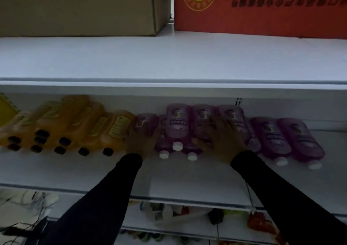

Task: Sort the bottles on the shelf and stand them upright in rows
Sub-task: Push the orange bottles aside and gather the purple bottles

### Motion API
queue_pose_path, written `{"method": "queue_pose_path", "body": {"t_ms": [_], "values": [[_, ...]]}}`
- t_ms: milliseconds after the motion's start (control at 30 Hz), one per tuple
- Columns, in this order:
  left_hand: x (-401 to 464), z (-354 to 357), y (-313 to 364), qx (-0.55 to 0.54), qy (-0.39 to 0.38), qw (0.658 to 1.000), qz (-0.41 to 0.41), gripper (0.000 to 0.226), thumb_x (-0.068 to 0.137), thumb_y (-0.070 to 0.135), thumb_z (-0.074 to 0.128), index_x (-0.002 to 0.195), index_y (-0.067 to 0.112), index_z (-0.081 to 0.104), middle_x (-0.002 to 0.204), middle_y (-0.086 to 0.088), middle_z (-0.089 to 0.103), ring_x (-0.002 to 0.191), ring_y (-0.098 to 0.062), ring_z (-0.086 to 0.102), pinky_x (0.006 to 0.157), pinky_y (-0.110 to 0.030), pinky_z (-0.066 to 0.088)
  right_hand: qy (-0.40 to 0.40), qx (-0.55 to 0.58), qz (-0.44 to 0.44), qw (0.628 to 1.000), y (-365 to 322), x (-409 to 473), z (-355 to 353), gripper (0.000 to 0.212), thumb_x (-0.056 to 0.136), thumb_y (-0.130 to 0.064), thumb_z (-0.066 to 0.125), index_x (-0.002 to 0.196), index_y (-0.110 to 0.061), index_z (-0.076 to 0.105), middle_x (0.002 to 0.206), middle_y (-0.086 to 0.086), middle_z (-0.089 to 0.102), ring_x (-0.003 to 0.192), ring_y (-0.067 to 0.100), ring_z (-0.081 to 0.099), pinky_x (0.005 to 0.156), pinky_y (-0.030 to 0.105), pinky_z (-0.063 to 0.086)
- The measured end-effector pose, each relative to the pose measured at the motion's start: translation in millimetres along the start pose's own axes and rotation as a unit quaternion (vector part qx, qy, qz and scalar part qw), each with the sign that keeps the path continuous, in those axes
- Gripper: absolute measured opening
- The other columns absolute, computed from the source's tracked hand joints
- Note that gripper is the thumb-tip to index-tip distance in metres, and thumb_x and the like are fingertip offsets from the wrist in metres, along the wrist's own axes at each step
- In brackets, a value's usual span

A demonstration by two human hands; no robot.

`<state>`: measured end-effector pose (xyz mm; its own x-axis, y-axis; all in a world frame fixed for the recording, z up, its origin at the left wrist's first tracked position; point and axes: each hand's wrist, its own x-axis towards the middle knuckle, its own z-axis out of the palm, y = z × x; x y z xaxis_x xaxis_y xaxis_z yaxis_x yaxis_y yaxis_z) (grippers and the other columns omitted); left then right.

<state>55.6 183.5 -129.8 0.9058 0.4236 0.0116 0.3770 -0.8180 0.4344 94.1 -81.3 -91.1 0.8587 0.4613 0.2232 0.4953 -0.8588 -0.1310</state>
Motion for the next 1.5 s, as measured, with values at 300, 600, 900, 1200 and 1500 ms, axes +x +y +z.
{"method": "queue_pose_path", "body": {"t_ms": [300,600,900,1200,1500], "values": [[-3,5,6,0.074,-0.018,0.997,0.032,0.070,0.085,0.070,0.011,0.150,0.044,0.017,0.160,-0.013,0.012,0.145,-0.037,0.007,0.116,-0.046,0.008,0.003,0.002,0.014,1.000,3,-3,0,0.066,0.083,-0.067,0.051,0.136,-0.028,0.054,0.146,0.014,0.045,0.131,0.035,0.045,0.114,0.048,0.025],[11,4,1,-0.044,-0.003,0.998,-0.033,0.072,0.083,0.077,0.039,0.145,0.041,0.035,0.156,-0.020,0.017,0.137,-0.042,0.028,0.113,-0.046,0.023,-0.026,-0.020,0.011,0.999,5,-1,-2,0.070,0.084,-0.072,0.041,0.142,-0.033,0.044,0.152,0.010,0.035,0.138,0.031,0.035,0.117,0.044,0.017],[-3,11,25,0.042,-0.012,0.999,0.011,0.063,0.087,0.076,0.030,0.144,0.050,0.029,0.156,-0.021,0.018,0.139,-0.041,0.022,0.112,-0.045,0.021,-0.009,-0.018,0.015,1.000,22,-9,-5,0.078,0.079,-0.073,0.025,0.139,-0.029,0.049,0.148,0.013,0.041,0.136,0.033,0.038,0.116,0.047,0.021],[-21,40,83,0.027,-0.020,0.999,-0.003,0.086,0.075,0.089,0.024,0.144,0.039,0.033,0.147,-0.021,0.028,0.125,-0.042,0.035,0.103,-0.051,0.028,-0.030,-0.060,0.052,0.996,86,-29,-16,0.074,0.080,-0.074,0.021,0.144,-0.040,0.038,0.154,0.000,0.034,0.142,0.025,0.030,0.116,0.047,0.015],[-32,56,113,0.034,-0.007,0.999,-0.004,0.086,0.073,0.087,0.021,0.143,0.039,0.034,0.149,-0.023,0.027,0.127,-0.042,0.034,0.102,-0.052,0.028,-0.019,-0.049,0.039,0.998,120,-40,-23,0.077,0.078,-0.074,0.021,0.143,-0.037,0.042,0.151,0.003,0.037,0.140,0.027,0.033,0.115,0.047,0.018]]}}
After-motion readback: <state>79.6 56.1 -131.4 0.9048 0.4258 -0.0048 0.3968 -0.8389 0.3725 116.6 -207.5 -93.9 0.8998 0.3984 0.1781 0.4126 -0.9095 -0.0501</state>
